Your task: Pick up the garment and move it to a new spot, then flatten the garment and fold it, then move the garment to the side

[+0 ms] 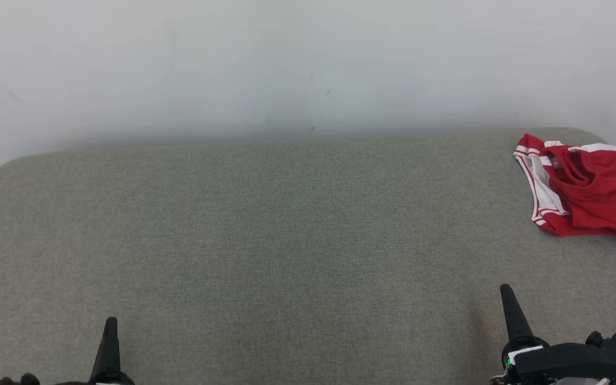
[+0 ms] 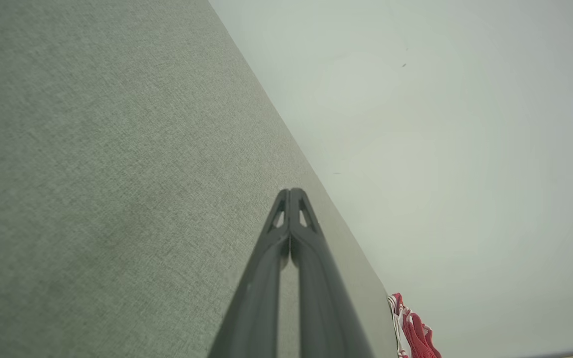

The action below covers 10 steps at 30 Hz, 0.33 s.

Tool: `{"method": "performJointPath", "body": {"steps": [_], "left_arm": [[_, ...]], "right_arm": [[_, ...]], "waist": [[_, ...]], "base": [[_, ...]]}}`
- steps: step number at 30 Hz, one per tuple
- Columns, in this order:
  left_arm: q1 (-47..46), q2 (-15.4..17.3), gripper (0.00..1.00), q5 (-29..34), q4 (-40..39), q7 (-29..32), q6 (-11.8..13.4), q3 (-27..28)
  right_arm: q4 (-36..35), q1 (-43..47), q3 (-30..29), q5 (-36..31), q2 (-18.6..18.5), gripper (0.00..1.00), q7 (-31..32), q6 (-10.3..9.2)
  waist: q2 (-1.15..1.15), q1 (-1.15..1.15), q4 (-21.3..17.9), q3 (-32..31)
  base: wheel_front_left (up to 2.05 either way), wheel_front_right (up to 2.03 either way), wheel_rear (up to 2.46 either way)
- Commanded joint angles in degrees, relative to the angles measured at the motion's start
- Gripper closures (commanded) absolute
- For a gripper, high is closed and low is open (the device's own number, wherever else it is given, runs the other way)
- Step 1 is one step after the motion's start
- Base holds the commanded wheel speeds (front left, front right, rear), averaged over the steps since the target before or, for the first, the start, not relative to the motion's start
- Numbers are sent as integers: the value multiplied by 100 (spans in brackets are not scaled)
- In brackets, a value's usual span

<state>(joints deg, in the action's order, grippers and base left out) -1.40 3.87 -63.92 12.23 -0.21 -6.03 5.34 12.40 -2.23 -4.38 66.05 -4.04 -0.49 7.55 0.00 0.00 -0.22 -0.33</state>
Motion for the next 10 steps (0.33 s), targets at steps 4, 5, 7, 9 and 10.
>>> {"method": "performJointPath", "body": {"steps": [4, 5, 7, 9, 10], "left_arm": [[-158, -14, 100, -361, -9, 86, -33, 33], [-167, -16, 100, -422, -4, 101, -37, 35], [-181, -20, 100, -547, 5, 134, -45, 40], [-194, -24, 100, -666, 15, 160, -51, 44], [-205, -25, 100, -710, 20, 175, -55, 46]], "right_arm": [[-18, -126, -36, 351, 20, 100, 90, -6], [-14, -134, -40, 408, 22, 100, 102, -7], [-7, -150, -48, 522, 28, 100, 131, -7], [2, -161, -57, 618, 30, 100, 157, -7], [6, -167, -60, 674, 33, 100, 172, -7]], "waist": [[0, 0, 2, 4], [0, 0, 2, 5], [0, 0, 3, 7], [0, 0, 4, 9], [0, 0, 4, 9]], "base": [[0, 0, 0], [0, 0, 0], [0, 0, 0], [0, 0, 0], [0, 0, 0]]}}
